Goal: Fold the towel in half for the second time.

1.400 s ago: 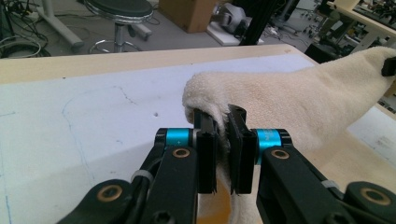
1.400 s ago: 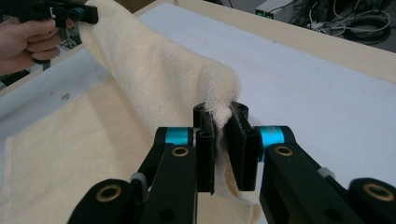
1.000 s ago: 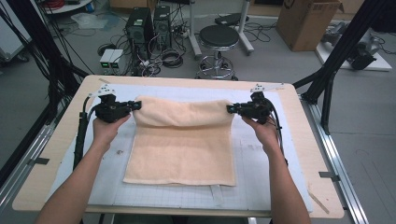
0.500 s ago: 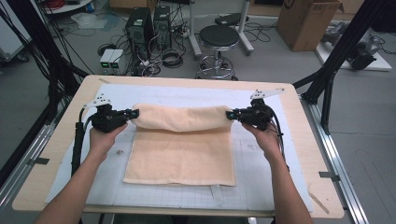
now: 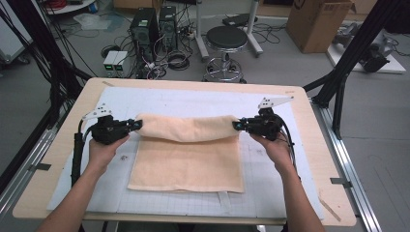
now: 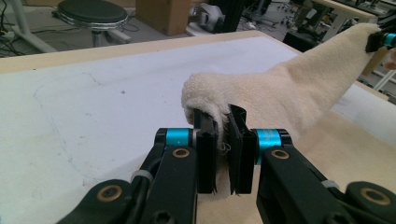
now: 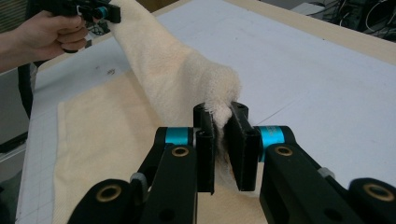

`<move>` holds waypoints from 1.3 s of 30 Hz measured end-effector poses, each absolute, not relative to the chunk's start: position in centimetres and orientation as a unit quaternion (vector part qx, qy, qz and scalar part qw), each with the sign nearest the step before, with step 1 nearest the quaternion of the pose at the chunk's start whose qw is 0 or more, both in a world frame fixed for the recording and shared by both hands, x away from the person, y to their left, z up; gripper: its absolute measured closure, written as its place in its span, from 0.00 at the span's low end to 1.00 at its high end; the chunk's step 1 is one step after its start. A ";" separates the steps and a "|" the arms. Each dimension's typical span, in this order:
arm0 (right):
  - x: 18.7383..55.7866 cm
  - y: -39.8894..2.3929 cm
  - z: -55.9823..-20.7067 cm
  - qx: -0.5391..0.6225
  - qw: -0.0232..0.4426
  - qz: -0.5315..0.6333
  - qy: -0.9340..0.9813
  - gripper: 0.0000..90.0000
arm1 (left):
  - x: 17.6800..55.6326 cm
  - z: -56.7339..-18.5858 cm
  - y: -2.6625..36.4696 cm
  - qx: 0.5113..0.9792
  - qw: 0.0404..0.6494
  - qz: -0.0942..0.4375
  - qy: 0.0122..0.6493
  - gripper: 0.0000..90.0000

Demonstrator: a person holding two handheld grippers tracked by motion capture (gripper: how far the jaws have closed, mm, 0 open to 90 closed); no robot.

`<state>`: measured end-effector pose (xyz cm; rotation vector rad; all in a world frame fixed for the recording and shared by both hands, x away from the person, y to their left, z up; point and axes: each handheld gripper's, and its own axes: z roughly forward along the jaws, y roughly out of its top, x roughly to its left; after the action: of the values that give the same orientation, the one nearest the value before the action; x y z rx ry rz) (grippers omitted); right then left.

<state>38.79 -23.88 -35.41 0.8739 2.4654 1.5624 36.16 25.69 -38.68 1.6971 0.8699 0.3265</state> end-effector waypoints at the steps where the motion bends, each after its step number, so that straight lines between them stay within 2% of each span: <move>1: 38.6 -23.9 -35.4 0.288 0.045 0.511 0.809 0.91 | 36.0 -38.8 25.7 0.723 0.567 0.139 0.369 0.92; 26: 35.3 -23.8 -36.9 0.268 0.030 0.492 0.828 0.91 | 32.0 -41.1 26.4 0.746 0.558 0.122 0.341 0.92; 39: 33.9 -24.2 -38.3 0.268 0.026 0.487 0.831 0.91 | 30.6 -40.7 25.7 0.783 0.517 0.120 0.325 0.92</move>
<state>33.86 -24.23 -38.27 0.8297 2.5670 1.5065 30.65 25.70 -40.75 1.8782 0.7791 0.2885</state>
